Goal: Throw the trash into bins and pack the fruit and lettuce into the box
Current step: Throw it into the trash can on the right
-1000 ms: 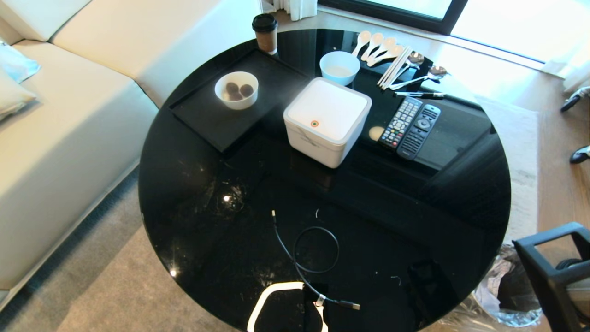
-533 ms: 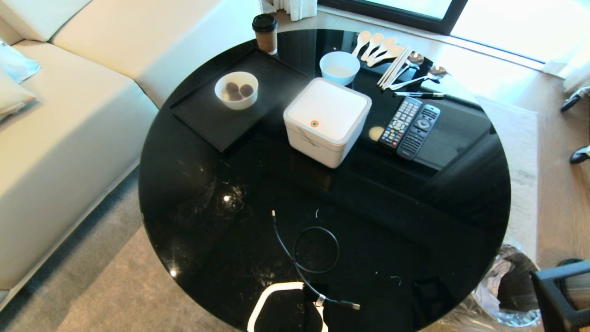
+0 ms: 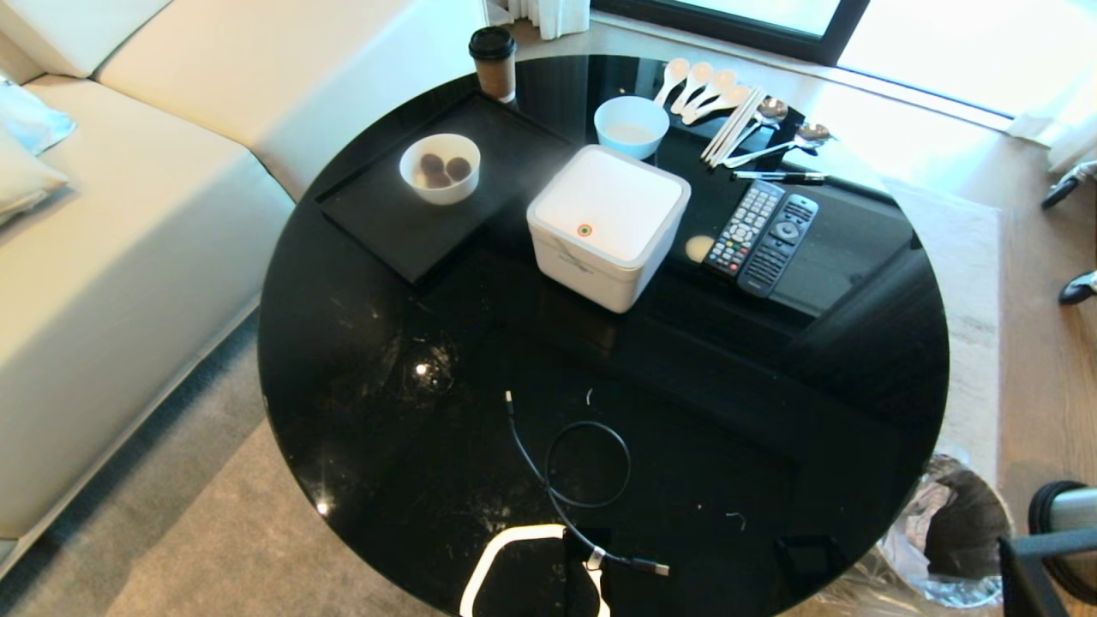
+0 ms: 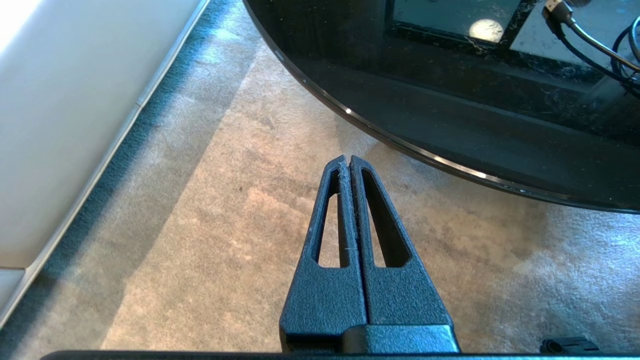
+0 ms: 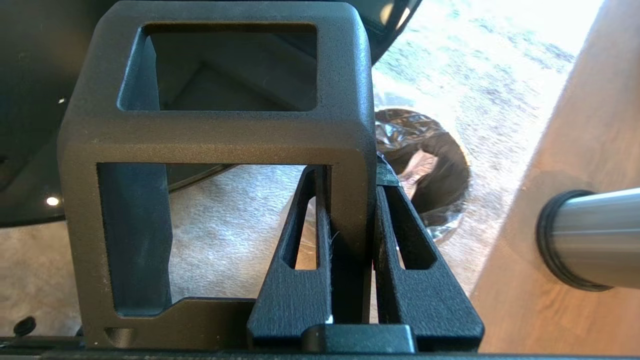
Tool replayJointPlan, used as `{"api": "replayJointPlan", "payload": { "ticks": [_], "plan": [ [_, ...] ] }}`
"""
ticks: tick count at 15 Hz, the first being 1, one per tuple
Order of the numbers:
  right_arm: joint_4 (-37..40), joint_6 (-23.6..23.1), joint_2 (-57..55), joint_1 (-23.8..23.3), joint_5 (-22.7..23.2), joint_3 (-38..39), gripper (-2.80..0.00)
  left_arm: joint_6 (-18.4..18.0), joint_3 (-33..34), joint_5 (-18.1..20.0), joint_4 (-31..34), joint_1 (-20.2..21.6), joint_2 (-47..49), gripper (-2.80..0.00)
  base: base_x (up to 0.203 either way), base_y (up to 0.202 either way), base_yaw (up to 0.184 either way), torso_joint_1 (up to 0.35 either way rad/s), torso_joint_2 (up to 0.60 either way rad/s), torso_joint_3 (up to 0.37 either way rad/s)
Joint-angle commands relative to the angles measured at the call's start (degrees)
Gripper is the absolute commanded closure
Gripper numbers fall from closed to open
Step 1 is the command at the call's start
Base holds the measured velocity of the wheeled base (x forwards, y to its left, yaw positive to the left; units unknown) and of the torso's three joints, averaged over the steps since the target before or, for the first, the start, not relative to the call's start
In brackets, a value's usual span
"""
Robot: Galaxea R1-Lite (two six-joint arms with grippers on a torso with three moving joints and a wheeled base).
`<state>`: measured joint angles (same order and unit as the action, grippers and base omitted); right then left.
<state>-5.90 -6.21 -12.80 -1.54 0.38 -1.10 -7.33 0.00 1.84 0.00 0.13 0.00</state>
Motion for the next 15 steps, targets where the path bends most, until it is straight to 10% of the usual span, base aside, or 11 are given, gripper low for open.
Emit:
{"api": "replayJointPlan", "payload": {
  "ticks": [1,15],
  "plan": [
    [4.5,0.4,8.6,1.0,0.5,0.6,0.00,-0.1,0.0,0.0,0.0,0.0,0.1,0.00,0.000,0.000,0.000,0.000,0.00,0.000],
    [10.0,6.8,12.8,1.7,0.1,-0.7,0.00,-0.1,0.0,0.0,0.0,0.0,0.1,0.00,0.000,0.000,0.000,0.000,0.00,0.000]
  ]
}}
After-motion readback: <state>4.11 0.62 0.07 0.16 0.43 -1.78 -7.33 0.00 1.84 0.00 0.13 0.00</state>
